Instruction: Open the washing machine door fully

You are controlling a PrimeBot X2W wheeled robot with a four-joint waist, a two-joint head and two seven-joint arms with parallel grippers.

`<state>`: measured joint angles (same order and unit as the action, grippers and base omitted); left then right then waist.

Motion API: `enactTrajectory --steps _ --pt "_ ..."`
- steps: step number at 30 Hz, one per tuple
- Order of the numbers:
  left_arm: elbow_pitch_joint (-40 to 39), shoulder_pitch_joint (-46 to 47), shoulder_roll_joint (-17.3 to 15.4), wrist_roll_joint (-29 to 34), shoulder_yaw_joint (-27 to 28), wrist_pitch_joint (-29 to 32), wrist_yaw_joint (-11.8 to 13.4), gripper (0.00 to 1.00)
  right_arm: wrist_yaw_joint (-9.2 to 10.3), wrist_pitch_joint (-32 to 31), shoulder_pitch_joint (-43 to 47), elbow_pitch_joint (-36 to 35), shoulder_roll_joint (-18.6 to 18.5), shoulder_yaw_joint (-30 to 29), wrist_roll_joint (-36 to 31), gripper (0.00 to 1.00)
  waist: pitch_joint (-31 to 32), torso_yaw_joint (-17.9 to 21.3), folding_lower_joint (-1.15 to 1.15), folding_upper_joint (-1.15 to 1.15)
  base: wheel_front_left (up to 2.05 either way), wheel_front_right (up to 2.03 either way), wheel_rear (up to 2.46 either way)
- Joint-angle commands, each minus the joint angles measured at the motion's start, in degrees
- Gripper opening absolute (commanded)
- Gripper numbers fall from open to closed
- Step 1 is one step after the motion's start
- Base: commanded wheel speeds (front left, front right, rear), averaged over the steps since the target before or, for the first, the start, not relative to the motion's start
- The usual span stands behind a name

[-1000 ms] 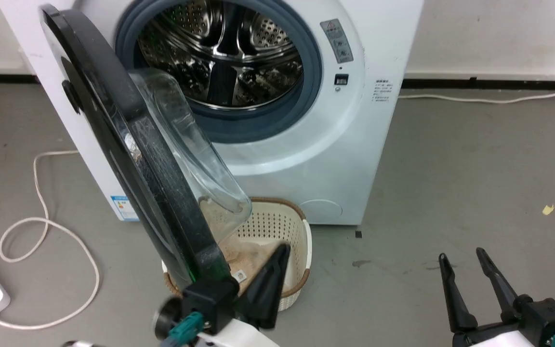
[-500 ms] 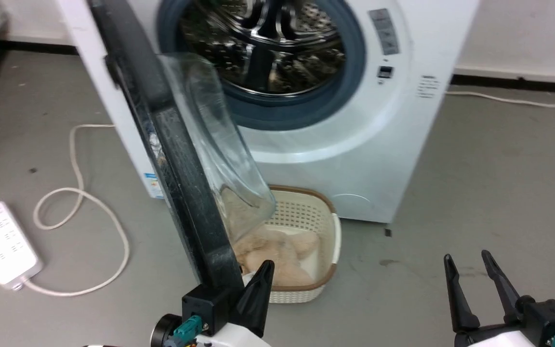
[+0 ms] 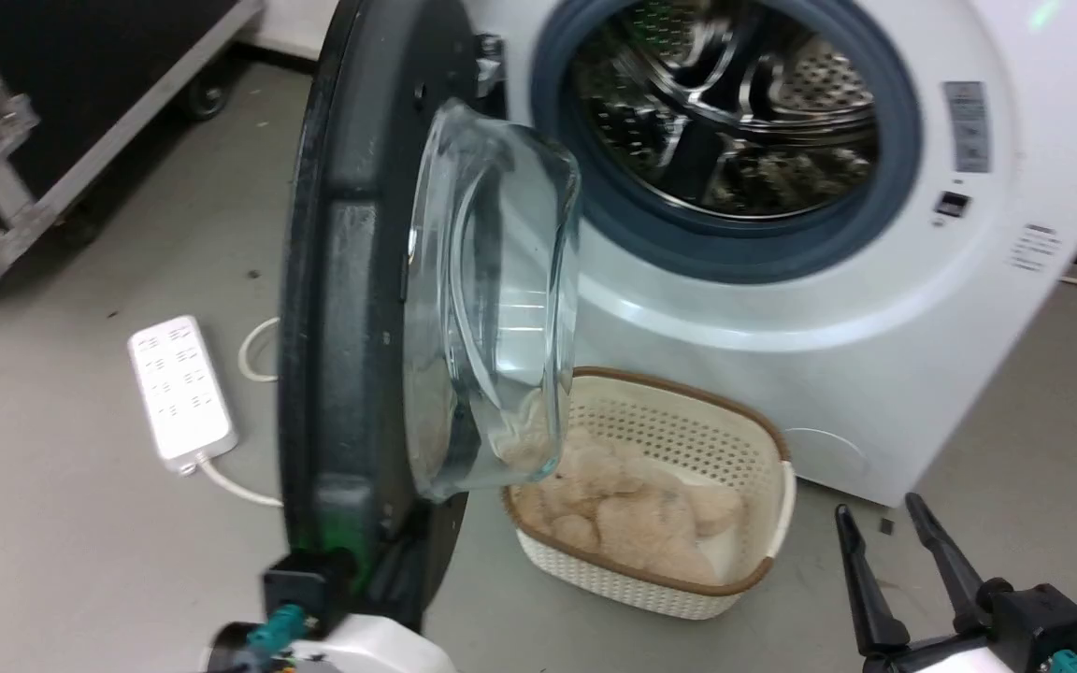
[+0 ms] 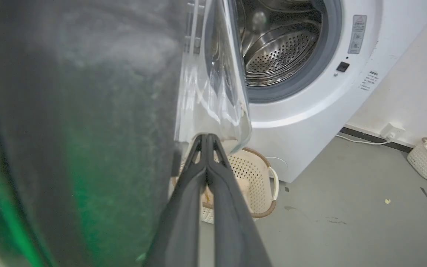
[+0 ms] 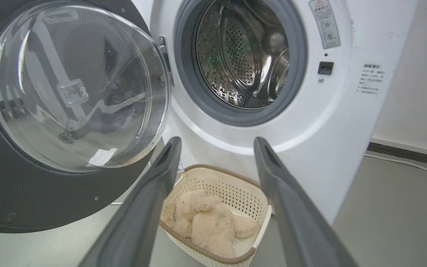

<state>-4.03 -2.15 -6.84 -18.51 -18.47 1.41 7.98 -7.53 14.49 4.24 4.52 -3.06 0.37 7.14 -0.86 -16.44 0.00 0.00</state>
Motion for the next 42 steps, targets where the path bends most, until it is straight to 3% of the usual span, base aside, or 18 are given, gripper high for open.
enactTrajectory --steps 1,7,14,18,25,34,42 --pt "-0.43 0.28 -0.89 -0.66 1.42 0.09 0.46 0.0 0.04 0.07 -0.25 -0.15 0.18 0.05 -0.02 1.0 -0.75 -1.84 0.0 0.0 0.0 0.0 0.0" --pt "-1.23 2.52 -3.79 -2.9 6.92 0.43 1.11 0.0 0.04 -0.82 -2.14 -1.42 0.18 0.64 -1.57 1.0 -5.29 -1.71 0.0 0.0 0.0 0.0 0.0" --pt "-1.44 5.97 -9.64 -7.12 16.44 0.97 1.07 0.0 0.04 -1.69 -4.04 -3.67 0.18 -0.01 -3.47 1.0 -11.71 -0.38 0.0 0.0 0.0 0.0 0.0" --pt "1.23 8.56 -13.45 -9.82 22.32 0.89 0.71 0.0 0.04 -2.41 -5.01 -4.93 0.18 -0.29 -4.56 1.0 -14.53 0.39 0.0 0.0 0.0 0.0 0.0" --pt "10.03 15.24 -17.41 -13.64 28.56 -1.09 -0.5 0.0 0.04 -3.06 -6.31 -7.15 -0.18 -1.49 -5.51 1.0 -18.17 1.44 0.0 0.0 0.0 0.0 0.0" --pt "17.93 18.24 -17.97 -13.62 29.03 -6.86 -2.06 0.0 0.04 -2.89 -6.18 -6.09 -0.2 -1.83 -5.18 1.0 -16.27 1.59 0.0 0.0 0.0 0.0 0.0" --pt "11.76 15.92 -17.23 -11.98 26.67 -7.99 -2.27 0.0 0.04 -1.49 -5.15 -4.3 0.06 -2.57 -4.43 1.0 -9.04 2.75 0.0 0.0 0.0 0.0 0.0"
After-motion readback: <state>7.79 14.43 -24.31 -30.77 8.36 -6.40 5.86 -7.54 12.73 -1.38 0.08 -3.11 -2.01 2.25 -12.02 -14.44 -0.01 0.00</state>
